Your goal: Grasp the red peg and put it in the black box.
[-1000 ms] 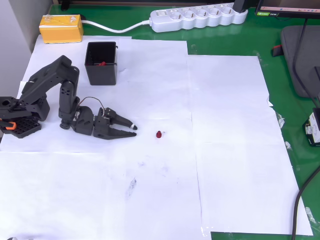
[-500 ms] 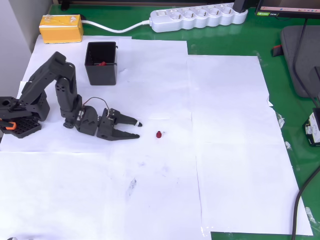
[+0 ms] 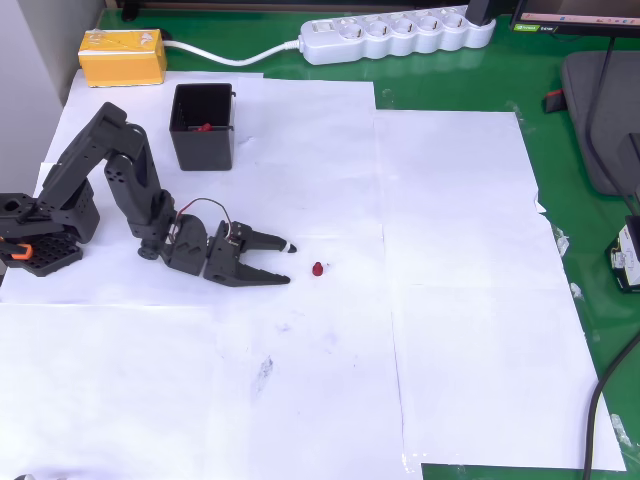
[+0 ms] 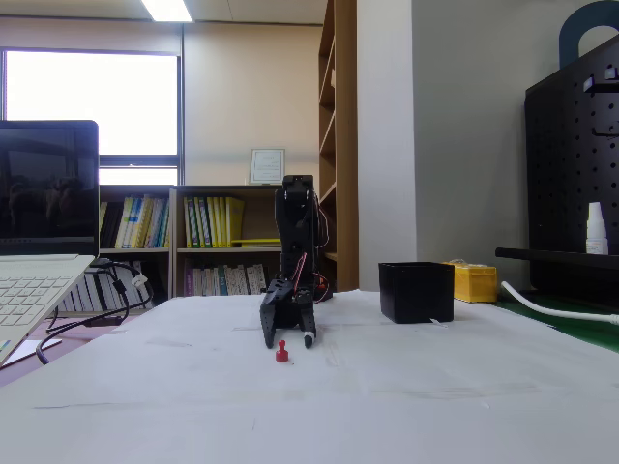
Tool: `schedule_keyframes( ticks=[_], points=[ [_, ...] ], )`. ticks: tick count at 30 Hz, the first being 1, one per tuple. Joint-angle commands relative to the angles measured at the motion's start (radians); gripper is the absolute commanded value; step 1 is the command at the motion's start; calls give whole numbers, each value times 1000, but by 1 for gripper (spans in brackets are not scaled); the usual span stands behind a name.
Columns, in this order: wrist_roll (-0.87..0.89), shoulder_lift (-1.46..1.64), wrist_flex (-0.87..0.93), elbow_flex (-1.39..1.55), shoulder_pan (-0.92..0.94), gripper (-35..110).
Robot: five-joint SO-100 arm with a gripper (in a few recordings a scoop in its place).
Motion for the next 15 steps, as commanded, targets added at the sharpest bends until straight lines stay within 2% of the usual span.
schedule_keyframes(
  ticks=[1, 15],
  points=[
    [-5, 0, 3, 46, 11, 22],
    [6, 51, 91, 210, -6, 23]
  ],
)
